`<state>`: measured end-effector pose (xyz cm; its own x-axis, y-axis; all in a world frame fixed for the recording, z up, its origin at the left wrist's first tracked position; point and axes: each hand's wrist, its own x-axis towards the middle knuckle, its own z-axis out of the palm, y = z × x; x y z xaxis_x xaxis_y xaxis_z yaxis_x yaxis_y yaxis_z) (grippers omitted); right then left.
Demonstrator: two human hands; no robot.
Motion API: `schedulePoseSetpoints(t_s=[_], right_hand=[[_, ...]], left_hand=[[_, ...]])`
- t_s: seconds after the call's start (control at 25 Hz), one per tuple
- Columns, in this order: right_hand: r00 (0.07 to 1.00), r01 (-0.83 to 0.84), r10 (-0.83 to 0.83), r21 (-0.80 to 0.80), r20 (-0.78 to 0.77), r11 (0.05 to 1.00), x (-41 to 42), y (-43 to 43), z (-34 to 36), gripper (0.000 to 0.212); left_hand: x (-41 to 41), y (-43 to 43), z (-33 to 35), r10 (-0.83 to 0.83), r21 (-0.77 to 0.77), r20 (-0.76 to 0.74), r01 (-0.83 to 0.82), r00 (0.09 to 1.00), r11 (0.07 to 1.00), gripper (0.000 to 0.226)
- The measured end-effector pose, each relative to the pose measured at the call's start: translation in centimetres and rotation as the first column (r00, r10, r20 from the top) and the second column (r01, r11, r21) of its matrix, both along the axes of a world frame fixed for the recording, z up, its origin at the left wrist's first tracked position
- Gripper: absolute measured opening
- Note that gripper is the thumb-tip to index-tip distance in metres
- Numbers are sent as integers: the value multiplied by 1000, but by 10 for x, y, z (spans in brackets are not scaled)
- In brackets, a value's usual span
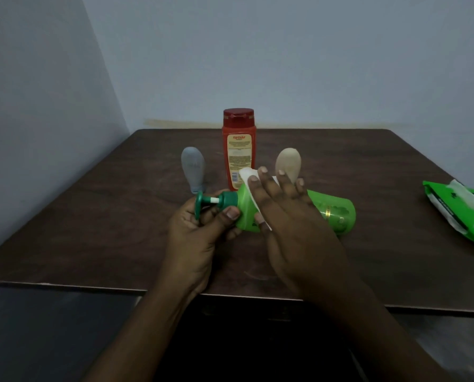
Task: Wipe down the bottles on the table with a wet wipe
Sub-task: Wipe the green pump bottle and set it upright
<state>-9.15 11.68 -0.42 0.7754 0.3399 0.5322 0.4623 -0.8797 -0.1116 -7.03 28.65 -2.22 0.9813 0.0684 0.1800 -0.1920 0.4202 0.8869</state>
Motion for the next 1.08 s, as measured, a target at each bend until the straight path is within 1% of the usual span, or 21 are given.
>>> schedulePoseSetpoints(t_s=[0.2, 0.32, 0.44, 0.56, 0.68, 0.76, 0.88, 0.92, 1.04, 1.08], right_hand=[[994, 106, -109, 141, 13, 984, 3, -2, -4, 56], [991, 133, -136, 134, 10, 982, -8, 1, -4, 64], [995, 103, -102, 68, -8, 992, -16, -2, -3, 74], [997, 83, -83, 60, 7, 995, -18, -8, 0, 75], [996, 85, -85, 32, 2, 996, -21, -10, 0, 78], [995, 96, -96, 32, 3, 995, -22, -16, -3, 76], [982, 190, -191, 107, -3, 976, -16, -34, -12, 68], [972, 232, -233, 134, -10, 963, -14, -41, -15, 66], [941, 335, -339, 180, -5, 925, -7, -53, -23, 61], [935, 347, -354, 188, 5, 919, -6, -53, -24, 61]], left_hand=[[3, 1, -4, -31, 5, -3, 31, 1000, 1000, 29], [3, 2, -4, -52, 14, 12, 51, 999, 999, 28], [1, 3, -3, -72, 54, 63, 68, 995, 996, 40], [0, 5, 0, -78, 117, 74, 69, 994, 991, 60], [0, 5, -1, -74, 141, 84, 61, 994, 988, 65], [-1, 4, -1, -66, 142, 109, 51, 992, 989, 63], [1, 1, 1, -45, 131, 120, 29, 992, 991, 44], [2, 0, 1, -48, 129, 116, 33, 992, 991, 44], [3, -1, 1, -57, 129, 113, 42, 992, 991, 65], [3, -1, 0, -52, 127, 116, 37, 992, 991, 68]])
